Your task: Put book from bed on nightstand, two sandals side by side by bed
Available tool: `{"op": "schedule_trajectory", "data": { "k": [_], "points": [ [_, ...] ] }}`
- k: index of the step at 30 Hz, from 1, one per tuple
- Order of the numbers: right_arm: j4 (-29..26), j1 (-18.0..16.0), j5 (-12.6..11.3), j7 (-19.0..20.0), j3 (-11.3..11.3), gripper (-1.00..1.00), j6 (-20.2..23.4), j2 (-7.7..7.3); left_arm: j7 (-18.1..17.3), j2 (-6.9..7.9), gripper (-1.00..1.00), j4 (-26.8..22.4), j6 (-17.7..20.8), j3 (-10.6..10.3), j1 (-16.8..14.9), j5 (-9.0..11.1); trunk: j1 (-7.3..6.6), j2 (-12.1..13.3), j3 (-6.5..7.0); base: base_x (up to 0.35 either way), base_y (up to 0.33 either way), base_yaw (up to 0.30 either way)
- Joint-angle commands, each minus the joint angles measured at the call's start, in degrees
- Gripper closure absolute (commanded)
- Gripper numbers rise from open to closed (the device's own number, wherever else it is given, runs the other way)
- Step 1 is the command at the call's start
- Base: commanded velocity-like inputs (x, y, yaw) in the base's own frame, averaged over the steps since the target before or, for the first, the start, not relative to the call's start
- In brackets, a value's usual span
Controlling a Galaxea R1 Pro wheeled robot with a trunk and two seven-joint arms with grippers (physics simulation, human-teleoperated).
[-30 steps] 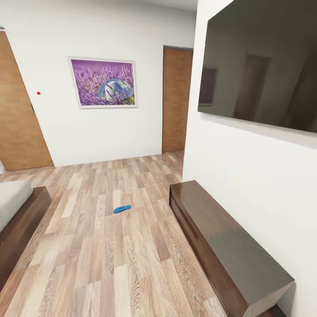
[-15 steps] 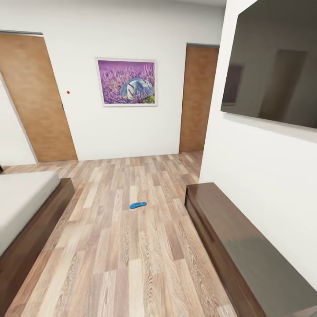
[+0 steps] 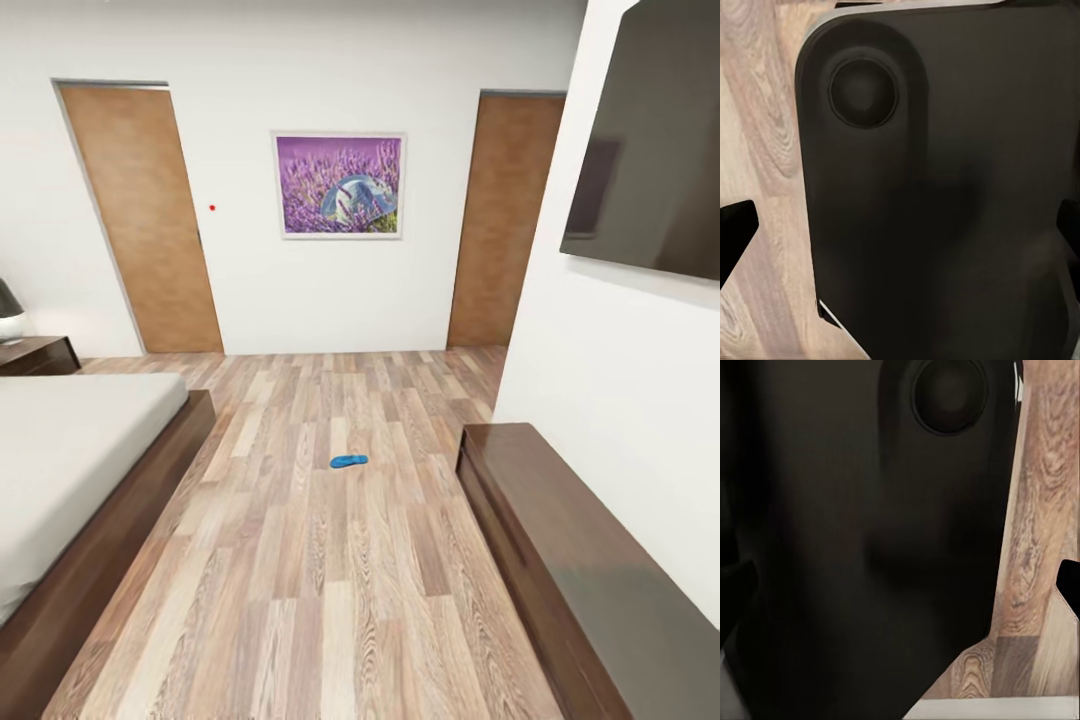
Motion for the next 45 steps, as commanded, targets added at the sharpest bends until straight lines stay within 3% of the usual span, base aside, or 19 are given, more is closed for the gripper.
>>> {"op": "schedule_trajectory", "data": {
  "k": [1, 45],
  "points": [
    [-0.05, 0.01, -0.01, -0.01, 0.01, -1.0, -0.03, 0.0, -0.06, 0.0, -1.0, 0.08, -0.2, 0.02, -0.05, -0.01, 0.0, -0.02, -0.08, -0.001, 0.0, 0.277],
    [-0.13, 0.01, 0.1, -0.01, -0.22, -1.0, -0.1, -0.13, -0.06, 0.16, -1.0, 0.1, -0.18, 0.41, -0.05, 0.08, 0.0, -0.02, -1.23, 0.0, 0.0, 0.277]
  ]
}}
